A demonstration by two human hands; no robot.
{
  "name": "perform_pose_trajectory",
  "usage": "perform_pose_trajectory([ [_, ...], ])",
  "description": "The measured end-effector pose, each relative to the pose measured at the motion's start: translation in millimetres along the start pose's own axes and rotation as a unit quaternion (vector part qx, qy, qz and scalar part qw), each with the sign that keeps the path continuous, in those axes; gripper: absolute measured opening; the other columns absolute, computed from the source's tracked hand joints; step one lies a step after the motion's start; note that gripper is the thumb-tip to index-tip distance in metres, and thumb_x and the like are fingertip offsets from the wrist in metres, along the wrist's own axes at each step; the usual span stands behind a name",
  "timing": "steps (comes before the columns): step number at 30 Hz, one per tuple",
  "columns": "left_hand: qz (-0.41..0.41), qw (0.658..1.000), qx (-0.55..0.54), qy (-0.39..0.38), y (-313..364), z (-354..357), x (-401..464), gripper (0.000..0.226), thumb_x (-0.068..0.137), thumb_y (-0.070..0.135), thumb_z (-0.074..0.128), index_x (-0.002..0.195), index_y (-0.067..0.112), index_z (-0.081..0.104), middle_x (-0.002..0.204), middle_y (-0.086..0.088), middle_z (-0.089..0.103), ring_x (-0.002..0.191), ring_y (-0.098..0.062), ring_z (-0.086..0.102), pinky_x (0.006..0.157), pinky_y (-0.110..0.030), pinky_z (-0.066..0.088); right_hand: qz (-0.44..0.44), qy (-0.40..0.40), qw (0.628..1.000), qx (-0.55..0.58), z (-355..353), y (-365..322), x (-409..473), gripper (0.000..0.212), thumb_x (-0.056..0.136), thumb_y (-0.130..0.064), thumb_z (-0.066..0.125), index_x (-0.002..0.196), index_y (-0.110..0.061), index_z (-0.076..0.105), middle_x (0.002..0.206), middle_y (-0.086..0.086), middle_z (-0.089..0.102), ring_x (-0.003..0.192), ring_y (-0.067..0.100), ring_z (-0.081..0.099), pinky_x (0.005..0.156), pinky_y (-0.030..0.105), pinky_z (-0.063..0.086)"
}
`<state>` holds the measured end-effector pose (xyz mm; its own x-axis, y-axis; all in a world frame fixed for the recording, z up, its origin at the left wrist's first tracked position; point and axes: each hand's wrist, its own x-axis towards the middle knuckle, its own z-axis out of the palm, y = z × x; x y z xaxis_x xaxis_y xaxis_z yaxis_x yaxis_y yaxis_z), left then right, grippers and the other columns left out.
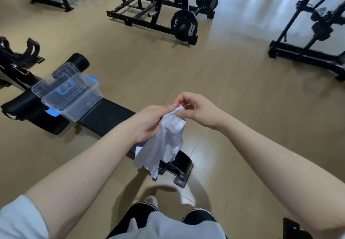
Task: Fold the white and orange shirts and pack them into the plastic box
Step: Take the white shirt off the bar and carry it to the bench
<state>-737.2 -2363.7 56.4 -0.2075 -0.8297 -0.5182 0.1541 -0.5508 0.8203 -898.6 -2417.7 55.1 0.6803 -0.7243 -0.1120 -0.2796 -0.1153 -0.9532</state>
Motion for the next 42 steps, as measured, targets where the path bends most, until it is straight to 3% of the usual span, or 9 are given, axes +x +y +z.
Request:
perform_pose_trajectory([
  [8, 0.071, 0.984, -0.120, 0.108, -10.2, 72.0, -17.6, 0.020, 0.094, 0.026, 0.052, 0.078, 0.016, 0.061, 0.065, 0.002, 0.065, 0.062, -0.013, 0.064, 0.057, -0.022, 0.051, 0.033, 0.122, 0.990, 0.067, -17.3, 45.5, -53.2, 0.022, 0.084, -0.006, 0.062, 0.076, -0.019, 0.047, 0.071, 0.000, 0.047, 0.061, 0.009, 0.045, 0.062, 0.017, 0.041],
  [15, 0.191, 0.931, -0.272, 0.153, -22.8, 116.6, -42.2, 0.025, 0.100, 0.022, 0.037, 0.090, 0.009, 0.056, 0.094, -0.006, 0.061, 0.104, -0.020, 0.054, 0.105, -0.034, 0.039, 0.071, -0.097, 0.991, 0.055, -11.5, 78.0, -101.4, 0.043, 0.101, -0.029, 0.027, 0.076, -0.013, 0.057, 0.078, 0.001, 0.056, 0.074, 0.012, 0.053, 0.083, 0.022, 0.046],
  [18, 0.225, 0.901, -0.305, 0.209, -26.4, 125.5, -48.8, 0.030, 0.102, 0.023, 0.031, 0.095, 0.009, 0.056, 0.085, -0.003, 0.070, 0.090, -0.013, 0.066, 0.091, -0.028, 0.051, 0.110, -0.142, 0.980, -0.082, -20.3, 93.9, -119.9, 0.050, 0.098, -0.045, 0.028, 0.069, -0.015, 0.055, 0.076, -0.005, 0.053, 0.078, 0.013, 0.048, 0.089, 0.034, 0.043],
  [20, 0.247, 0.888, -0.314, 0.227, -26.9, 127.7, -53.5, 0.032, 0.102, 0.024, 0.029, 0.092, 0.010, 0.056, 0.072, 0.002, 0.071, 0.074, -0.008, 0.068, 0.073, -0.023, 0.054, 0.125, -0.192, 0.956, -0.182, -29.4, 100.6, -129.0, 0.046, 0.095, -0.052, 0.033, 0.065, -0.019, 0.045, 0.071, -0.006, 0.047, 0.072, 0.013, 0.044, 0.077, 0.032, 0.039],
  [24, 0.277, 0.854, -0.382, 0.219, -27.2, 126.4, -60.8, 0.032, 0.101, 0.028, 0.033, 0.109, 0.009, 0.057, 0.096, -0.003, 0.069, 0.109, -0.018, 0.060, 0.107, -0.036, 0.040, 0.092, -0.246, 0.844, -0.467, -50.6, 118.9, -139.8, 0.026, 0.092, -0.043, 0.042, 0.084, -0.018, 0.047, 0.084, 0.001, 0.058, 0.087, 0.023, 0.052, 0.095, 0.036, 0.030],
  [28, 0.289, 0.836, -0.406, 0.231, -36.8, 123.0, -62.5, 0.032, 0.101, 0.027, 0.034, 0.118, 0.008, 0.054, 0.108, -0.004, 0.065, 0.121, -0.019, 0.055, 0.106, -0.034, 0.041, 0.018, -0.172, 0.731, -0.660, -68.9, 129.3, -142.0, 0.015, 0.093, -0.016, 0.041, 0.102, -0.014, 0.053, 0.109, 0.007, 0.063, 0.109, 0.028, 0.050, 0.099, 0.038, 0.027],
  [33, 0.241, 0.837, -0.383, 0.308, -59.3, 118.4, -60.1, 0.027, 0.098, 0.024, 0.045, 0.111, 0.004, 0.058, 0.101, -0.006, 0.064, 0.096, -0.015, 0.062, 0.094, -0.027, 0.049, -0.024, 0.036, 0.771, -0.636, -91.6, 125.0, -140.9, 0.014, 0.063, -0.004, 0.071, 0.069, -0.013, 0.062, 0.067, 0.008, 0.061, 0.065, 0.029, 0.062, 0.063, 0.029, 0.042],
  [38, 0.213, 0.861, -0.327, 0.326, -74.7, 121.2, -52.9, 0.016, 0.094, 0.023, 0.052, 0.103, 0.011, 0.059, 0.095, -0.002, 0.061, 0.088, -0.015, 0.059, 0.086, -0.029, 0.051, 0.028, 0.129, 0.877, -0.463, -113.1, 122.6, -136.4, 0.018, 0.085, -0.007, 0.050, 0.094, -0.006, 0.065, 0.105, 0.014, 0.050, 0.094, 0.031, 0.051, 0.064, 0.029, 0.033],
  [42, 0.229, 0.874, -0.246, 0.350, -76.9, 136.7, -50.5, 0.022, 0.091, 0.011, 0.055, 0.111, 0.021, 0.059, 0.099, 0.002, 0.065, 0.081, -0.007, 0.064, 0.072, -0.020, 0.055, 0.055, 0.034, 0.860, -0.506, -126.0, 122.2, -135.5, 0.027, 0.087, -0.008, 0.046, 0.105, -0.017, 0.064, 0.125, 0.009, 0.047, 0.112, 0.030, 0.048, 0.081, 0.032, 0.044],
])
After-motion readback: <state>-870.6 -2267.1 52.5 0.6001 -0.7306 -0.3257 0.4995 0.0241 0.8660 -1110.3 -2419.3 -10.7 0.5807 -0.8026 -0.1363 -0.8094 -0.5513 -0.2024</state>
